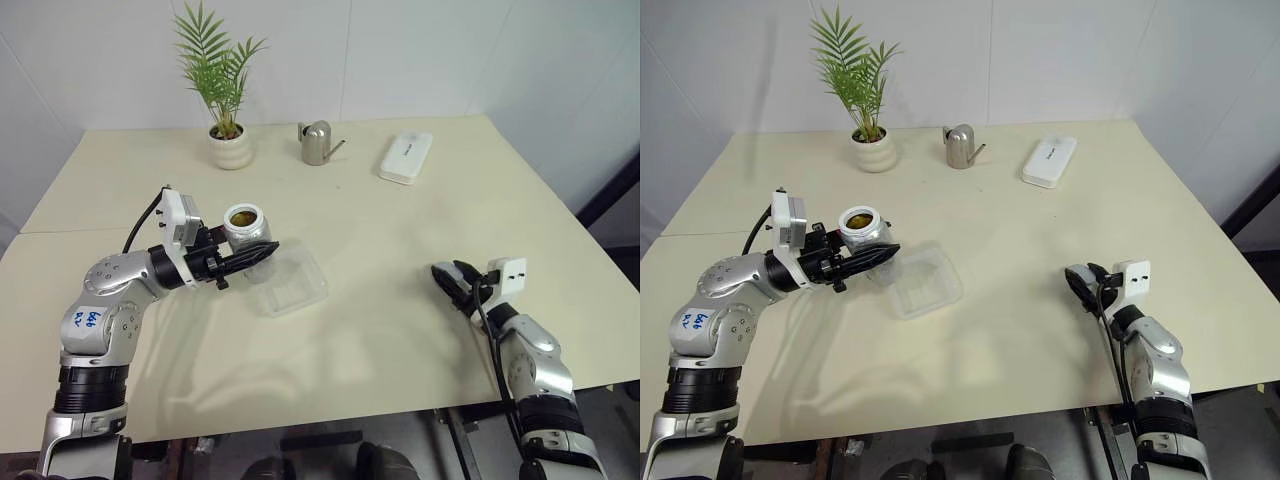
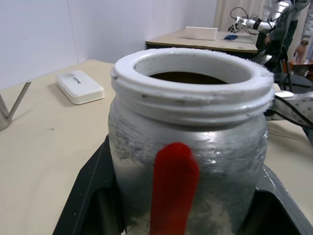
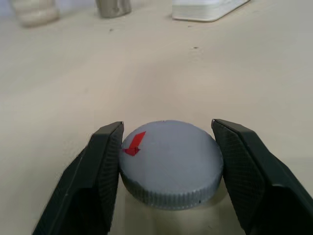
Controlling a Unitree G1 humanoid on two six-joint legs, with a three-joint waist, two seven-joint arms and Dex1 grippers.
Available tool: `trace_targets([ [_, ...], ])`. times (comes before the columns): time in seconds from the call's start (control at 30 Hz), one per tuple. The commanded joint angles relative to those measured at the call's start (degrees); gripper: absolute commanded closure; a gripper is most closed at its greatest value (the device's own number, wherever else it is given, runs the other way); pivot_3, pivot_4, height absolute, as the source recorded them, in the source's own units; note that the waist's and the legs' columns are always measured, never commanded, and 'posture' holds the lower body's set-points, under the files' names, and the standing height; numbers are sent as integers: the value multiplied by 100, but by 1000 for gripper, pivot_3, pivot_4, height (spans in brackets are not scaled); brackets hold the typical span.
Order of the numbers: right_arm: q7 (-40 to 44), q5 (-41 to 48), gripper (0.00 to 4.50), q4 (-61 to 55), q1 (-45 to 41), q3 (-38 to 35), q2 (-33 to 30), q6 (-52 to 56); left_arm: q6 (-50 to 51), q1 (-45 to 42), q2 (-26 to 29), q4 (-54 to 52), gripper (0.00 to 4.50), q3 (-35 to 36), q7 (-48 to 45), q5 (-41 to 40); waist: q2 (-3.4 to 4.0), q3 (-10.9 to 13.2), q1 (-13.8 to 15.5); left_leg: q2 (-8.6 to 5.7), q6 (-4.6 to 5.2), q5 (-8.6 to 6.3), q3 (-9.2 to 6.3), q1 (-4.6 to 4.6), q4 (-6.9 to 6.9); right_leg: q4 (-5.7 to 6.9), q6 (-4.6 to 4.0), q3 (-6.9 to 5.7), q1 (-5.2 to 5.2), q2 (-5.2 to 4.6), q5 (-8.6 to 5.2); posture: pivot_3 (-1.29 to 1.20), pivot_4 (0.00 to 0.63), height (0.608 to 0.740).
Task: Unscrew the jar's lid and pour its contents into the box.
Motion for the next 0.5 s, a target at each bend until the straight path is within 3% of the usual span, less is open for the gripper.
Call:
trace_targets([
  [0.03, 284, 117, 270, -602, 104, 33, -230, 105, -94, -169, 35, -8, 2528, 25, -35, -34, 0, 0, 1, 0, 0, 0, 0, 0, -1, 0, 0, 1, -1, 0, 0, 0, 150, 740],
  [0.07, 370, 161, 48, -720, 105, 51, -291, 201, -97, -186, 36, 11, 2528, 16, -42, -28, 2, 1, 2, 0, 0, 0, 0, 0, -1, 1, 0, 1, -1, 0, 0, 0, 150, 740],
  [0.2, 900, 261, 48, -1339, -100, 248, -763, 660, -150, -257, 61, 98, 2528, -46, -132, 19, 2, 1, 6, 0, 0, 0, 1, 0, 0, 1, -1, 4, -2, 0, 0, 0, 150, 740],
  [0.3, 1817, 1087, 48, -2212, -698, 625, -1299, 2037, -233, -418, 21, 265, 2528, -52, -135, 52, 11, 7, -16, 1, 1, -1, 5, 0, 3, 2, -3, 9, -6, 0, 3, 0, 150, 740],
  [0.5, 2407, 951, 48, -2821, -1595, 1641, -1396, 2660, -650, -752, 17, 782, 2528, -246, -62, 523, 3, 2, 18, 15, -7, 0, 0, 0, 3, 1, -13, 0, -7, 13, 6, 0, 150, 740],
])
